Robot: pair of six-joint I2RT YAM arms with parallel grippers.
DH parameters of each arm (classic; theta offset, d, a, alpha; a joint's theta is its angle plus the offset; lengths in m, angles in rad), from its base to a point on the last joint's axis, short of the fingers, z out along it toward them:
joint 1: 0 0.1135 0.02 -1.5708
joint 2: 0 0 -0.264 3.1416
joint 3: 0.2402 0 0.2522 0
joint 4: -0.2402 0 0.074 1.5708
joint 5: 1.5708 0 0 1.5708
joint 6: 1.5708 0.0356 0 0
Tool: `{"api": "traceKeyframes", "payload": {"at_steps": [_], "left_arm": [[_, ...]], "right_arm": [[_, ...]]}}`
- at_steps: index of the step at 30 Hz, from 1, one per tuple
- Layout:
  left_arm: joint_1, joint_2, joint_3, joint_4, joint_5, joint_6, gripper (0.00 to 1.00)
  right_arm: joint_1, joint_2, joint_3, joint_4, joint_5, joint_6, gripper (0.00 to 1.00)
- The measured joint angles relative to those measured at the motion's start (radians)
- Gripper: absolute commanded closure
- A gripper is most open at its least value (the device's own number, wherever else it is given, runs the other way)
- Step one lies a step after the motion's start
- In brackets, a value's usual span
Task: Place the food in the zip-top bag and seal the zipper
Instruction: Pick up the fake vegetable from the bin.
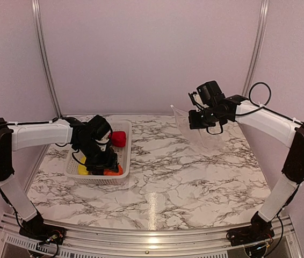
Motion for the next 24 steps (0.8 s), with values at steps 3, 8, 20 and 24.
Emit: {"api": "traceKeyframes", "payload": {"at_steps": [3,8,20,24], "left_arm": [[0.0,0.016,0.0,0.008,0.004,0.0,0.23],[0.0,0.049,0.0,0.019,0.009,0.0,0.27],[0.002,0.063,0.021,0.04,-0.004,-0.002,0.48],[0.003,0.062,0.024,0.055,-0.02,0.004,0.57]], "right_arm": [[0.0,-0.002,0.0,0.0,-0.006,0.0,0.99],[0.0,-0.002,0.0,0.0,-0.011,0.003,0.99],[0.005,-0.003,0.0,0.0,-0.013,0.014,0.99],[0.006,-0.003,0.0,0.0,-0.013,0.018,0.99]]}}
